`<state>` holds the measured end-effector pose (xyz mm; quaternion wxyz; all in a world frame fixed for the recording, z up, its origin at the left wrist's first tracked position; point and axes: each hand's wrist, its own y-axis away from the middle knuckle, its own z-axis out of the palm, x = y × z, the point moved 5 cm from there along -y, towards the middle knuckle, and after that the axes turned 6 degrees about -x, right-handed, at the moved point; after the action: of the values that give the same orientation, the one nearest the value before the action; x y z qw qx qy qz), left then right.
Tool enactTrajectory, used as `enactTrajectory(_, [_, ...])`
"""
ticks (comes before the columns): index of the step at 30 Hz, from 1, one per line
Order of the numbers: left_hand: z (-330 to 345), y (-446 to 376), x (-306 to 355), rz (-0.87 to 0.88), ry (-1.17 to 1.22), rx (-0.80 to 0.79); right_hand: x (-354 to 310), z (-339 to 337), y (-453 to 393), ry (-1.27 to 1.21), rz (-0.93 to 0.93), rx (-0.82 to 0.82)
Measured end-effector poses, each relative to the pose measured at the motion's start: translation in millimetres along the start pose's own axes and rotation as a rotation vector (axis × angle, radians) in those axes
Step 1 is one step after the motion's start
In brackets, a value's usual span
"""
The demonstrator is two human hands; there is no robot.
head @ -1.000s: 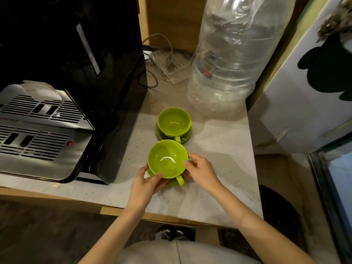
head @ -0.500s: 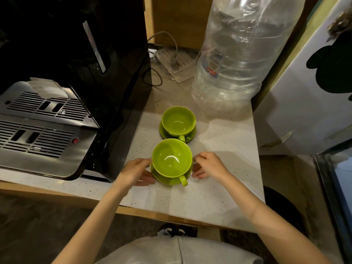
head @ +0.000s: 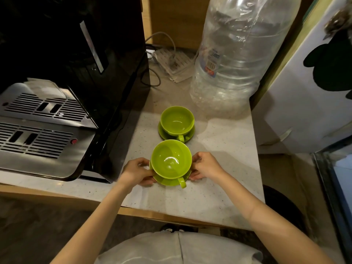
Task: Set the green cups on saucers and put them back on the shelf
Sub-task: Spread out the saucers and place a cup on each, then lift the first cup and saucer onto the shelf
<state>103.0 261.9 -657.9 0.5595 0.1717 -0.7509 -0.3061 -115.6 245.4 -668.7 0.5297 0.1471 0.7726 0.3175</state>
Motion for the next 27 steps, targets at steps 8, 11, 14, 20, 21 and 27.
enactTrajectory(8, [5.4, 11.1, -2.1, -0.010, 0.019, -0.126, 10.2, 1.8, 19.8, -0.081, 0.047, -0.083])
enactTrajectory(11, [9.6, 22.3, 1.2, 0.010, 0.044, -0.171, 12.9, 0.0, 31.6, -0.118, 0.047, -0.090])
enactTrajectory(14, [12.9, 31.6, 11.4, 0.048, 0.043, -0.182, 7.0, -7.1, 46.8, -0.198, 0.015, -0.090])
enactTrajectory(20, [21.5, 47.4, 55.2, 0.248, 0.147, -0.204, -25.8, -38.5, 75.7, -0.335, -0.131, -0.029])
enactTrajectory(21, [24.4, 50.2, 64.1, 0.287, 0.184, -0.196, -33.6, -45.0, 81.0, -0.363, -0.160, -0.016])
enactTrajectory(27, [38.5, 66.1, 135.4, 0.491, 0.368, -0.240, -92.9, -88.5, 115.3, -0.464, -0.341, 0.027])
